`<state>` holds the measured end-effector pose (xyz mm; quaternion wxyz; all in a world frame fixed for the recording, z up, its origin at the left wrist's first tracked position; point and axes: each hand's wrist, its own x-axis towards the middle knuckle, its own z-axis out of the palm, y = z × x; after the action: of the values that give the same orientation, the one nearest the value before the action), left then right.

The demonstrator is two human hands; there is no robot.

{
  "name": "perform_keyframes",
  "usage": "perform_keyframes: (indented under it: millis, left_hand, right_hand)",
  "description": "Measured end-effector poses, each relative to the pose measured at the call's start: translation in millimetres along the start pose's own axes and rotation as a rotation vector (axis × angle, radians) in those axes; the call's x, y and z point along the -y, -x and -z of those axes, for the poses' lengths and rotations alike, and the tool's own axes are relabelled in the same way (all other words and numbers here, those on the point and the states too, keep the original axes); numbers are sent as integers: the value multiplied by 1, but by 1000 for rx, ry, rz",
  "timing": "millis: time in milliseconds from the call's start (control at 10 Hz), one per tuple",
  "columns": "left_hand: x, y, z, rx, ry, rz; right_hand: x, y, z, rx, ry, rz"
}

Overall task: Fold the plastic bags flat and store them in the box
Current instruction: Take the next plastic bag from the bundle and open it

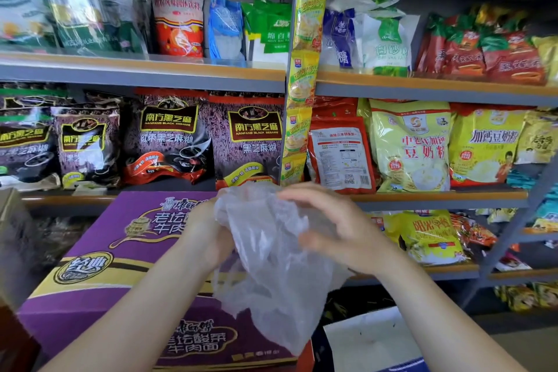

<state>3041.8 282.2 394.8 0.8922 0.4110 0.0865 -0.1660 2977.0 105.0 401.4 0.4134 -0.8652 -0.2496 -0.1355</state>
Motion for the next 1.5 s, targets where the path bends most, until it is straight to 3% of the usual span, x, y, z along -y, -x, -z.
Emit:
perform_keyframes:
  millis: [100, 200, 300, 400, 500, 600, 700, 800, 900, 1000, 1100, 1200, 1300, 1400, 1500]
  left_hand:
    - [5, -4, 3, 60, -112, 123]
    - [7, -2, 0, 323, -196, 138]
    - [8, 5, -7, 298, -333, 3]
    - [20, 7, -6, 171, -743, -371]
    - [25, 10, 3, 268, -661, -601]
    - [16, -2, 3, 131, -532, -691]
    - [10, -37, 26, -158, -351, -409]
    - [7, -69, 51, -198, -394, -272]
    - [9, -87, 63, -234, -462, -146]
    - [12, -84, 54, -321, -812, -302]
    - [14, -56, 27, -198, -1289, -1067]
    - [19, -16, -14, 419, -1285, -1161]
    - [23, -2, -41, 555, -1264, -1136]
    - [19, -8, -49, 342, -1148, -1179]
    - [15, -14, -53, 258, -991, -1089]
  right_hand:
    - [-14, 1, -20, -21, 157, -102]
    - [-32, -1, -30, -223, 178, -144]
    - [-39, -5, -27, -382, 81, -243]
    - [-39, -12, -29, -454, 129, -238]
    - [-41, -18, -25, -464, 101, -259]
    - [-47, -17, -15, -565, -97, -377]
    - [-61, -15, 4, -783, -380, -583]
    - [-69, -12, 15, -914, -612, -717]
    - [-66, -13, 14, -936, -693, -702]
    - [-60, -15, 14, -872, -522, -608]
    - [-44, -19, 17, -797, -174, -428]
    - [-14, -27, 17, -724, -31, -270]
    - [10, -32, 16, -642, -242, -193]
    - [8, -21, 19, -483, -422, -154]
    - [0, 1, 20, -369, -146, -126]
